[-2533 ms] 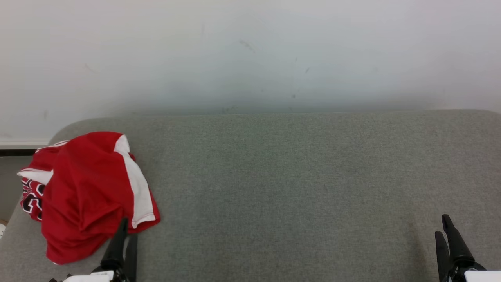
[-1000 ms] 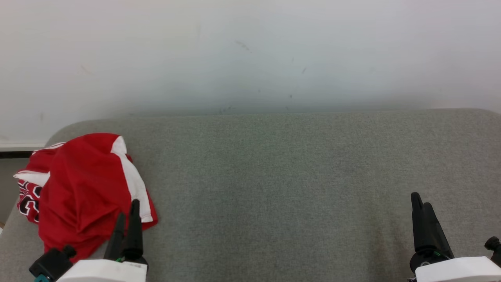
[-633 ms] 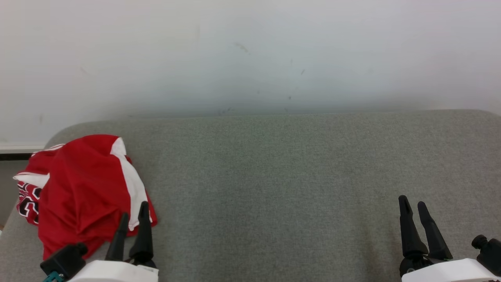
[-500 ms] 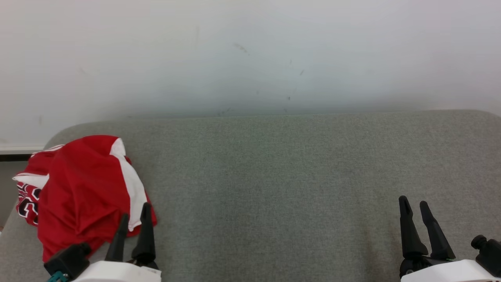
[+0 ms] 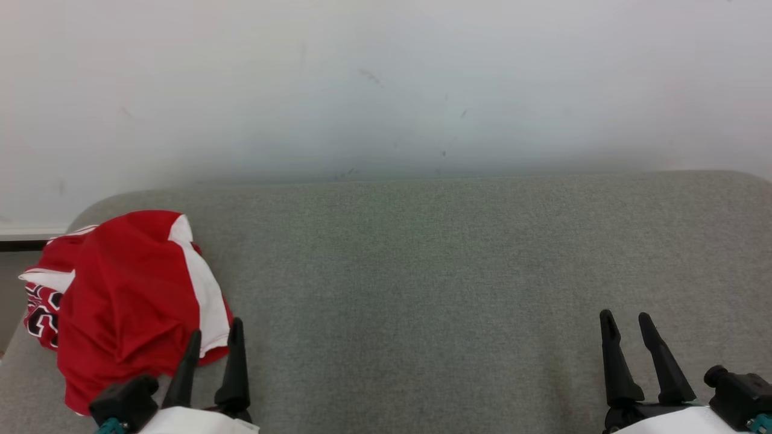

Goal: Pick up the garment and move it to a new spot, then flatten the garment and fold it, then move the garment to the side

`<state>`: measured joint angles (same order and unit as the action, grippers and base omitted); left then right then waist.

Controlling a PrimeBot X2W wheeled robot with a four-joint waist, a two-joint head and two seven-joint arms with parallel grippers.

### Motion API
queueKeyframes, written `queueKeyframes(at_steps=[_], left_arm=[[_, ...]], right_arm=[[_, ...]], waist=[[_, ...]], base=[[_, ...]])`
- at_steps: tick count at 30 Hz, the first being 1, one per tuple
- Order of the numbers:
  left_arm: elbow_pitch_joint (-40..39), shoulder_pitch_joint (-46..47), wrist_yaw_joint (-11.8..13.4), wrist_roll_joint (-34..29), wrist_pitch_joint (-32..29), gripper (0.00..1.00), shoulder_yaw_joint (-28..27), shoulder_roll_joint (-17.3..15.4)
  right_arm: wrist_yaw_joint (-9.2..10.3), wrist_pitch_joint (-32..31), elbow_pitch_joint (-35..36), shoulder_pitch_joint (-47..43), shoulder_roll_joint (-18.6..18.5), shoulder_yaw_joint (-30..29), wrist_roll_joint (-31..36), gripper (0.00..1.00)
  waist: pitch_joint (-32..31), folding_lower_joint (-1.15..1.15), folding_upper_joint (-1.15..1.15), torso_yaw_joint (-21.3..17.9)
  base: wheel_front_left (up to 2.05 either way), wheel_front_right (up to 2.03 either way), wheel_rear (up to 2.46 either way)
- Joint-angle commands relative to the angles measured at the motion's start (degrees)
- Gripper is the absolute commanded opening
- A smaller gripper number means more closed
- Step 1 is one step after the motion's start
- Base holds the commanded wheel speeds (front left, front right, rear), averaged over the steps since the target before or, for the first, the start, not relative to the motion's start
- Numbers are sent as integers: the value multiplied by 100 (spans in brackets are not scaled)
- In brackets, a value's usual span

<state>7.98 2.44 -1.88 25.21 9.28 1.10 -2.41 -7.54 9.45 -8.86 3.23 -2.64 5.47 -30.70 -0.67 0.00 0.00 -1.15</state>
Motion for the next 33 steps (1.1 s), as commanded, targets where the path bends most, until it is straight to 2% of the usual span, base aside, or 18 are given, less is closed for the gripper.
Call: queueKeyframes(at_steps=[1,33], left_arm=[[-26,-1,19,-169,77,100,7,-48],[-51,-73,77,-1538,473,100,165,-63]], right_arm=[[6,54,9,-19,-20,43,161,100],[9,441,-89,-15,-36,329,1294,100]], waist=[[0,0,0,-3],[-18,0,0,-69]], base=[[0,0,0],[0,0,0]])
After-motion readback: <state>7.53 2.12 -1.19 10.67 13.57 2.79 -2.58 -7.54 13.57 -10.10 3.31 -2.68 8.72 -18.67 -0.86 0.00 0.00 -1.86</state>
